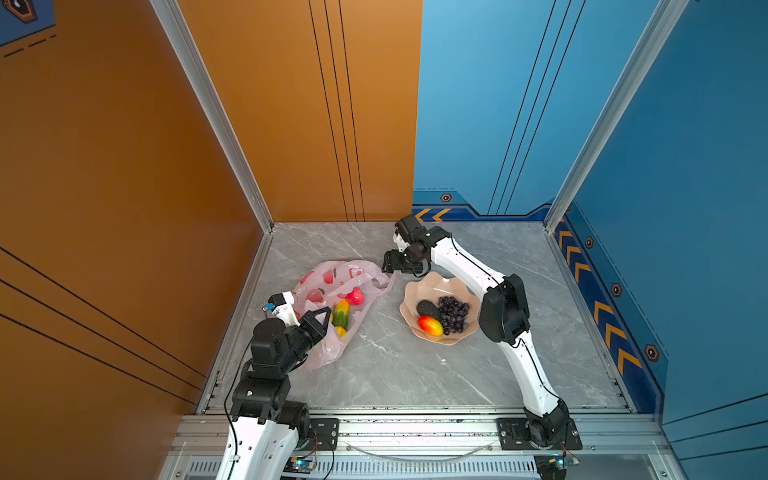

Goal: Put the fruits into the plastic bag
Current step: 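Withdraw the right gripper from the bag, brushing the bag edge, then raise the right gripper and swing it back over the bowl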

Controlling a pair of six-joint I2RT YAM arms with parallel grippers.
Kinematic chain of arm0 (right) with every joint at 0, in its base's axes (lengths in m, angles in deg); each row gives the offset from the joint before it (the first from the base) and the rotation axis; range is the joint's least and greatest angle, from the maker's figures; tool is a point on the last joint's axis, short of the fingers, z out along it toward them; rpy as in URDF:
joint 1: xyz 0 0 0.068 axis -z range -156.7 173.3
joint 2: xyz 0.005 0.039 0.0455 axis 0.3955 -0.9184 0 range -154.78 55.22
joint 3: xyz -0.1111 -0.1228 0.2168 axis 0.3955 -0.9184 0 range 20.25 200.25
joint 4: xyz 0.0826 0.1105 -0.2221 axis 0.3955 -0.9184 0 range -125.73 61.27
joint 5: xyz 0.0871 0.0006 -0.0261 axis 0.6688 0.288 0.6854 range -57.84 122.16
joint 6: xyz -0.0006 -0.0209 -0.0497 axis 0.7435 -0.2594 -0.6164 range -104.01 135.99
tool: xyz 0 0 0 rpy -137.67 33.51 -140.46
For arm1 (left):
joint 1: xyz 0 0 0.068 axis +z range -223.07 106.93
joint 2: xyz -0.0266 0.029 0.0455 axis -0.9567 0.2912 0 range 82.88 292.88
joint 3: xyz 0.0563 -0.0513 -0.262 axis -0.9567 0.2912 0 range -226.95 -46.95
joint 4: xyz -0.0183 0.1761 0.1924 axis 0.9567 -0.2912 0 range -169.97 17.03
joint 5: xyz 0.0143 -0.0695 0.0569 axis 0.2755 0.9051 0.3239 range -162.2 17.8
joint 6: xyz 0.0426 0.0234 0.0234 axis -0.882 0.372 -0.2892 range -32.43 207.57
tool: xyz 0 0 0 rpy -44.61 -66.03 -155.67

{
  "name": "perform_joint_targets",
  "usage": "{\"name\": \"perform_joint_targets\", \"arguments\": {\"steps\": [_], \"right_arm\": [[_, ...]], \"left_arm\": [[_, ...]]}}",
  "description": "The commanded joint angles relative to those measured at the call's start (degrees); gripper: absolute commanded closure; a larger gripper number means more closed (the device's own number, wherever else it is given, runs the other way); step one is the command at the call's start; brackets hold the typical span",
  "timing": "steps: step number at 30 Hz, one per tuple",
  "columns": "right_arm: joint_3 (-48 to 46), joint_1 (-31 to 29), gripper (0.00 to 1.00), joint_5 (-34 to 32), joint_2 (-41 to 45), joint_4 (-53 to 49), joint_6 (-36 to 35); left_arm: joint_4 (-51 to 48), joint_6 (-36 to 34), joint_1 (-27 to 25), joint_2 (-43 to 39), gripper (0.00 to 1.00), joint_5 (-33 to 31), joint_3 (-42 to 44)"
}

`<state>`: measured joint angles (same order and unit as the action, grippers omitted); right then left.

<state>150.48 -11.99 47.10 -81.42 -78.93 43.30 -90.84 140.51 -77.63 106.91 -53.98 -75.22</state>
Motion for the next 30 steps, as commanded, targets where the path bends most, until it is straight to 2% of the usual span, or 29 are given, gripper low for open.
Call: {"name": "perform_joint_targets", "arguments": {"steps": [1,3,11,13,15,19,22,27,30], "right_arm": [[1.0,0.0,0.37,0.2,-0.9,-1.4,0.8],[1.0,0.0,0.44,0.2,-1.1,-1.4,1.1],[1.5,0.5,0.46,0.0,-2.9,-1.3,2.7],[1.7,0.7,0.5,0.1,-3.3,-1.3,3.0],[2.1,0.8,0.57,0.2,-3.7,-1.3,3.2],[2.7,0.7,0.79,-0.5,-3.7,-1.2,3.4],[2.7,0.5,1.0,-1.4,-2.7,-1.2,3.3],[-2.4,0.2,1.0,-10.0,4.9,1.7,3.1],[-5.4,0.5,1.0,-12.6,10.5,6.1,3.6]], "left_arm": [[0.2,-0.6,0.4,0.0,1.0,1.0,-1.4],[0.1,-0.6,0.4,0.1,1.0,1.0,-1.6],[-0.4,-0.7,0.4,0.0,1.0,1.0,-2.1],[-0.4,-0.8,0.4,0.1,1.0,1.0,-2.2],[-0.4,-0.8,0.4,0.2,1.0,1.1,-2.4],[-0.5,-0.8,0.4,0.2,1.0,1.0,-2.5],[-0.4,-0.9,0.4,0.3,1.0,1.0,-2.5],[0.3,-1.1,0.4,0.9,1.0,0.8,-2.9],[1.3,-1.4,0.7,2.1,1.0,0.7,-3.7]]}}
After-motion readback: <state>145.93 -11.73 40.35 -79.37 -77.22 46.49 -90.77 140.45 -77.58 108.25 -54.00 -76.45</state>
